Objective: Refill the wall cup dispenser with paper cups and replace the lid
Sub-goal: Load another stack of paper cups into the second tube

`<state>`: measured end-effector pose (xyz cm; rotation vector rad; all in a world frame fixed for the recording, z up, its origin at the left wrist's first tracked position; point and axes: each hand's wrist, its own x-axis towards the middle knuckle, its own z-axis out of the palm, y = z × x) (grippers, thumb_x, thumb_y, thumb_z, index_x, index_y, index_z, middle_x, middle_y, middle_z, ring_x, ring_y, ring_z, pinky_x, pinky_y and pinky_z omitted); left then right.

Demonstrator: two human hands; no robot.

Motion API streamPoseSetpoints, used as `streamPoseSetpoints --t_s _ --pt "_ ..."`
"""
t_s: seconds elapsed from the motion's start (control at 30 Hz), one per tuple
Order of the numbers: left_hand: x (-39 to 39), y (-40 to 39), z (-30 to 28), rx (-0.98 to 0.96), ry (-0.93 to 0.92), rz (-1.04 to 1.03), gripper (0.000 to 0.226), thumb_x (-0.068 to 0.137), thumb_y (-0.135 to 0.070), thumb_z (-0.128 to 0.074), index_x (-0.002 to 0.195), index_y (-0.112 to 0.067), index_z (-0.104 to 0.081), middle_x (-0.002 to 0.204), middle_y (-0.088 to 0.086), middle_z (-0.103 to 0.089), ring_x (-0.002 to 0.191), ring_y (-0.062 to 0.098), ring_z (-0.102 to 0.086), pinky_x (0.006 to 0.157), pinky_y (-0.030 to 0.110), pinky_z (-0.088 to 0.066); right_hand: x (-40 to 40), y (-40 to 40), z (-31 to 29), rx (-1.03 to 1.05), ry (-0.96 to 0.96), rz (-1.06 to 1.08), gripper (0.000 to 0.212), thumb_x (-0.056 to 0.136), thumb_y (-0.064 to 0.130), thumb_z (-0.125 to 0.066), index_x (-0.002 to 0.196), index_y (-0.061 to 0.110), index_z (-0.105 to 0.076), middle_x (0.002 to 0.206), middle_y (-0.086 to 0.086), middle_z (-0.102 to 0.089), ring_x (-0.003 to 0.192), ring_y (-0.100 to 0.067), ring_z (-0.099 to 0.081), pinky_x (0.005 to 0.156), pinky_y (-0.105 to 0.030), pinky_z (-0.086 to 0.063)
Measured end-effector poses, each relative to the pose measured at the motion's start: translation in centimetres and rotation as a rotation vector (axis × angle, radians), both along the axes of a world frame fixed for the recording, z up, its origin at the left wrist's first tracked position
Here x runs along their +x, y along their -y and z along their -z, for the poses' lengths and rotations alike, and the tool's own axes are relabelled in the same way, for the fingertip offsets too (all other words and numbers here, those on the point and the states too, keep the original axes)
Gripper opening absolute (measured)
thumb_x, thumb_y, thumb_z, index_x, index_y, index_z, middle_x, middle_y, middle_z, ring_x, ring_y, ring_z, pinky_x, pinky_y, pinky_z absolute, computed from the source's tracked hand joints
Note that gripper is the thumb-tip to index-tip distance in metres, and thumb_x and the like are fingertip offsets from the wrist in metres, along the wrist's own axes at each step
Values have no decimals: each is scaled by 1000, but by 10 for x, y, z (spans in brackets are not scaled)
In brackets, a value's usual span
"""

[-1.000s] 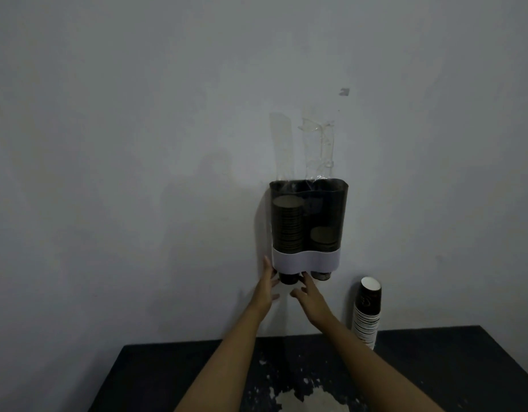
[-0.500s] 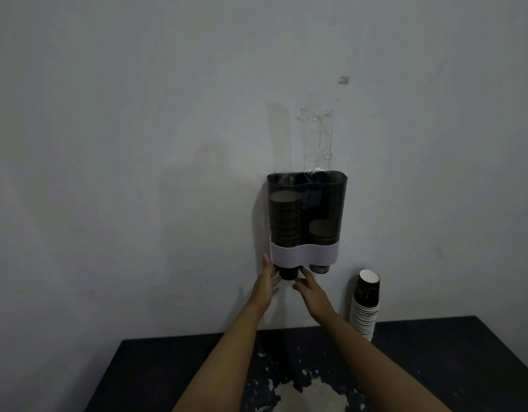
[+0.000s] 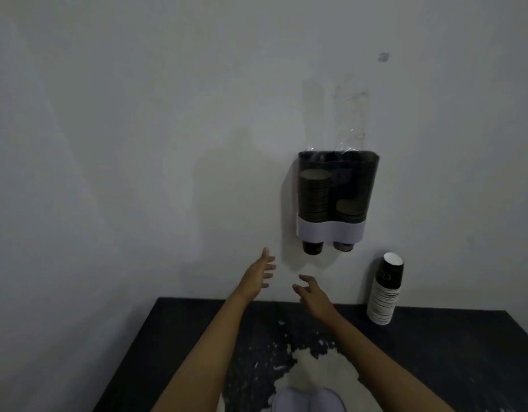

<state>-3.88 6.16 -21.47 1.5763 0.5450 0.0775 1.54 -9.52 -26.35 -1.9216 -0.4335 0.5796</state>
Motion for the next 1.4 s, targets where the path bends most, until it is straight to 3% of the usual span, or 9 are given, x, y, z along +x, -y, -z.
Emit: streamPoseSetpoints --t_s 0.17,0.3,0.5,0.57,0.67,0.77,0.93,1.17,1.4 --pt "-93 -55 20 151 52 -160 41 99 -45 -33 113 -18 -61 115 5 -63 107 25 -57 79 31 -47 -54 -16 33 -163 26 -282 42 95 20 -55 135 10 -45 127 -17 -58 98 -19 -56 79 -22 -45" --pt "-163 -77 42 159 24 -372 46 101 -39 -32 120 -8 -61 116 9 -63 108 28 -58 78 29 -46 -99 -34 65 -323 28 -513 51 85 13 -68 131 7 -47 128 -14 -57 101 -13 -52 91 -31 -47" --pt "-222 -60 89 -38 -143 -488 55 100 -45 -28 127 -6 -55 133 18 -55 109 29 -53 91 40 -43 -154 -51 83 -370 -52 -662 82 74 30 -80 140 10 -35 134 2 -46 120 -16 -48 98 -26 -42" --pt "-232 -43 101 -170 -192 -464 62 98 -54 -22 122 -9 -56 130 11 -57 112 29 -53 90 40 -45 -165 -54 90 -332 -93 -641 90 72 34 -81 143 13 -30 138 3 -43 129 -18 -45 99 -23 -38" --pt "-241 -20 120 -393 -240 -452 80 92 -65 -9 121 -6 -56 115 9 -61 101 27 -58 69 34 -48 -178 -58 99 -249 -129 -609 105 62 53 -82 145 16 -29 145 2 -44 132 -19 -46 107 -29 -39" --pt "-241 -14 137 -471 -230 -451 100 83 -74 -5 132 -1 -51 121 16 -62 92 24 -62 71 35 -52 -176 -60 111 -206 -152 -577 107 60 59 -80 145 17 -31 146 -3 -47 130 -21 -49 110 -37 -41" --pt "-225 -9 114 -357 -192 -376 94 85 -74 -7 137 -8 -48 141 18 -52 126 35 -52 105 46 -42 -164 -52 83 -99 -109 -463 79 74 43 -77 139 18 -40 137 -1 -55 118 -16 -55 97 -25 -44" --pt "-147 -1 38 -192 37 -259 86 90 -66 -5 133 -10 -53 135 15 -57 113 28 -58 102 40 -46 -107 -35 -4 128 187 -225 46 78 41 -74 115 16 -63 105 5 -67 98 -12 -65 77 -10 -49" --pt "-79 23 -62 24 368 -208 62 96 -55 -13 137 -17 -42 139 23 -50 123 35 -53 95 38 -46 -49 -17 -107 302 345 -4 67 73 55 -72 124 14 -57 116 -1 -64 107 -16 -63 89 -41 -57"
